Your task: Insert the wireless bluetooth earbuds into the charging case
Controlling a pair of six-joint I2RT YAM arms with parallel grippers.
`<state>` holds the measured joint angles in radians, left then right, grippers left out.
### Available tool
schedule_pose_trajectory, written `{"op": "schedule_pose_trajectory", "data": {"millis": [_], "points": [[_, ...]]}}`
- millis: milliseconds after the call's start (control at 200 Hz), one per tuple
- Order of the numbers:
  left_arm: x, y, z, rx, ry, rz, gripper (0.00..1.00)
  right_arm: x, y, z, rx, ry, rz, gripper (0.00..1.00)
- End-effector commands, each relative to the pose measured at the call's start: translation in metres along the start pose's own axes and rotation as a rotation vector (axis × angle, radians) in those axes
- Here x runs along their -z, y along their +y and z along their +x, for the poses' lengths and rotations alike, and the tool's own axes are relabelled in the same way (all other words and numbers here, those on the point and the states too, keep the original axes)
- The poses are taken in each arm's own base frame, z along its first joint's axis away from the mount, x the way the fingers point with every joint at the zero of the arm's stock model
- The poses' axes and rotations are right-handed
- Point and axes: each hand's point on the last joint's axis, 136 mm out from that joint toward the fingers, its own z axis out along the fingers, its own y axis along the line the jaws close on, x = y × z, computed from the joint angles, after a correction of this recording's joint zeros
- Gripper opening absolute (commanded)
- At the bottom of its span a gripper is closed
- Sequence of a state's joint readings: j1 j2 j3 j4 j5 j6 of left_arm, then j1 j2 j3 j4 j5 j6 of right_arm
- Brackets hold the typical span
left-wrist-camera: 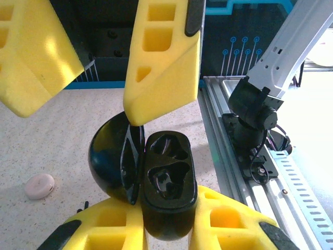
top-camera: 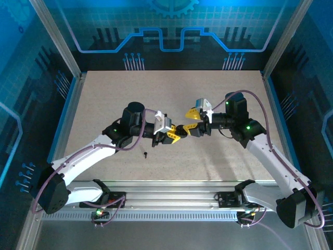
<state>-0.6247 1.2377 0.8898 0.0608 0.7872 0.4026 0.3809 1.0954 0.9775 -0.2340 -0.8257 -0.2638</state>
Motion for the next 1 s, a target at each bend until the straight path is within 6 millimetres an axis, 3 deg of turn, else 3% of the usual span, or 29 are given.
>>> {"op": "schedule_pose_trajectory", "data": {"millis": [0, 635, 996], "points": [[0.004, -0.008, -0.010, -0.052, -0.028, 0.016, 0.08, 0.009, -0.020, -0.010, 0.002, -0.002, 0.122, 0.54], [0.016, 0.028, 0.005, 0.064, -0.034, -0.139, 0.09, 0.017, -0.003, -0.038, -0.043, -0.037, 0.055, 0.60], [0.048, 0.068, 0.022, 0.258, -0.030, -0.356, 0.09, -0.006, -0.004, -0.018, -0.253, 0.153, 0.132, 0.60]]}}
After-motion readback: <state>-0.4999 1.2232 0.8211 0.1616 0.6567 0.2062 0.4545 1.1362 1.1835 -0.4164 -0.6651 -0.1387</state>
